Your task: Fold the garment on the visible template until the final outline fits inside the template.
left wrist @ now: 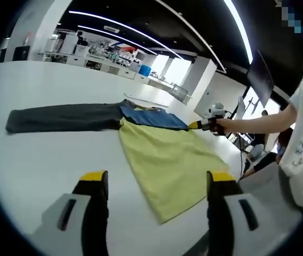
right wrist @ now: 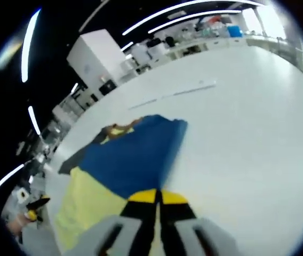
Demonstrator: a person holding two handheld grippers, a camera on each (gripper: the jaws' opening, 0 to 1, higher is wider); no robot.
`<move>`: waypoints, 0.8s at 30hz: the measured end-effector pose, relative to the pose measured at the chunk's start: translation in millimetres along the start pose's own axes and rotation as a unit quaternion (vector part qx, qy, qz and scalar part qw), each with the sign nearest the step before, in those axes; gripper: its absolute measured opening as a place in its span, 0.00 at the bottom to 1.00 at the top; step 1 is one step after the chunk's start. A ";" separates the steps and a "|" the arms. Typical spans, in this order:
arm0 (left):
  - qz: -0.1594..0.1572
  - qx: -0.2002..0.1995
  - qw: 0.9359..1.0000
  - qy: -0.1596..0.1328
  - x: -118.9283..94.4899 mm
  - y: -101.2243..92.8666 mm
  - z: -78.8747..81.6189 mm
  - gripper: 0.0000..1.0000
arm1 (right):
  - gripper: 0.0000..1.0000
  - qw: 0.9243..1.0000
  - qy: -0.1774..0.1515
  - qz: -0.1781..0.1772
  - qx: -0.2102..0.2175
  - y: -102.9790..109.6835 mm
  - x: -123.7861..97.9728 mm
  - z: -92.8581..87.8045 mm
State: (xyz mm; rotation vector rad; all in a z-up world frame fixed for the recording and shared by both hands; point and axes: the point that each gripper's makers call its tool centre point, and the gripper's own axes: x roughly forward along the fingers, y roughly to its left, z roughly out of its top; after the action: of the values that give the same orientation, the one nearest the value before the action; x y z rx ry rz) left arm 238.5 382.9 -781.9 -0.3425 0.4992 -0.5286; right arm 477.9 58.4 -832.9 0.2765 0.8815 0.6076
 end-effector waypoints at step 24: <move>-0.012 0.033 0.999 0.007 8.3 -0.3 11.8 0.72 | 0.07 0.999 0.011 -0.008 -0.043 -0.9 -12.6 -0.7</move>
State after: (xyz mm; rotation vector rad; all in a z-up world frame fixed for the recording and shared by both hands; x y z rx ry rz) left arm 250.9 380.2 -775.0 -0.2828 0.4908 -0.5703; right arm 471.6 50.2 -825.7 0.1849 0.8745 0.6337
